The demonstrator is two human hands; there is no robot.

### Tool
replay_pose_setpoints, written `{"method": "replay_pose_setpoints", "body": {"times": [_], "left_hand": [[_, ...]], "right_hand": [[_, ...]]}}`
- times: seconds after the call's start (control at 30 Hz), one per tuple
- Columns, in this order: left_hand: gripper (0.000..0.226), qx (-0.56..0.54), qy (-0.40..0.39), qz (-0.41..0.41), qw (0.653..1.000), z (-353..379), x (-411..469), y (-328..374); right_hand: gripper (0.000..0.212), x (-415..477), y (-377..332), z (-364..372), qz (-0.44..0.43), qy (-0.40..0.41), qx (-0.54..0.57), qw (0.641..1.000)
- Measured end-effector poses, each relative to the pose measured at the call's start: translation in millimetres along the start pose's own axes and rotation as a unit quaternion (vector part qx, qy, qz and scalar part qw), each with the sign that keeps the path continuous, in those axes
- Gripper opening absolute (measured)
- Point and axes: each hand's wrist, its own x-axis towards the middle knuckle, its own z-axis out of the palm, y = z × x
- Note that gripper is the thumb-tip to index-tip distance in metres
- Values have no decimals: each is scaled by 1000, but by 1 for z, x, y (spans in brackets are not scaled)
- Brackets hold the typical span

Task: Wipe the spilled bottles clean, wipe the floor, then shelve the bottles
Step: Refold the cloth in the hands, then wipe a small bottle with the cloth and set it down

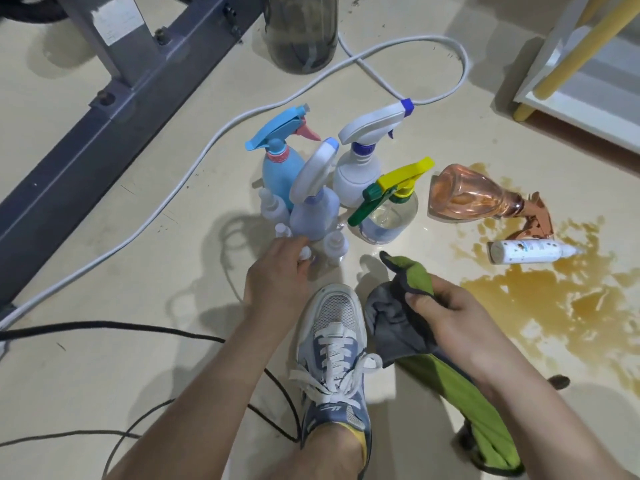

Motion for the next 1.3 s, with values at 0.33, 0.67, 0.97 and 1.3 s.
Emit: {"method": "replay_pose_setpoints", "body": {"times": [0.33,0.67,0.97,1.3], "left_hand": [[29,-29,66,-18,997,-36,5,31],[28,-240,-64,6,969,-161,-9,186],[35,-76,-267,114,954,-127,-25,310],[13,126,-310,171,927,92,22,260]], "right_hand": [[25,-41,-2,-37,-97,90,-35,991],[13,-170,-44,-99,-175,252,251,918],[19,-235,-36,-173,-238,369,271,857],[19,-89,78,-188,-19,270,484,832]]}}
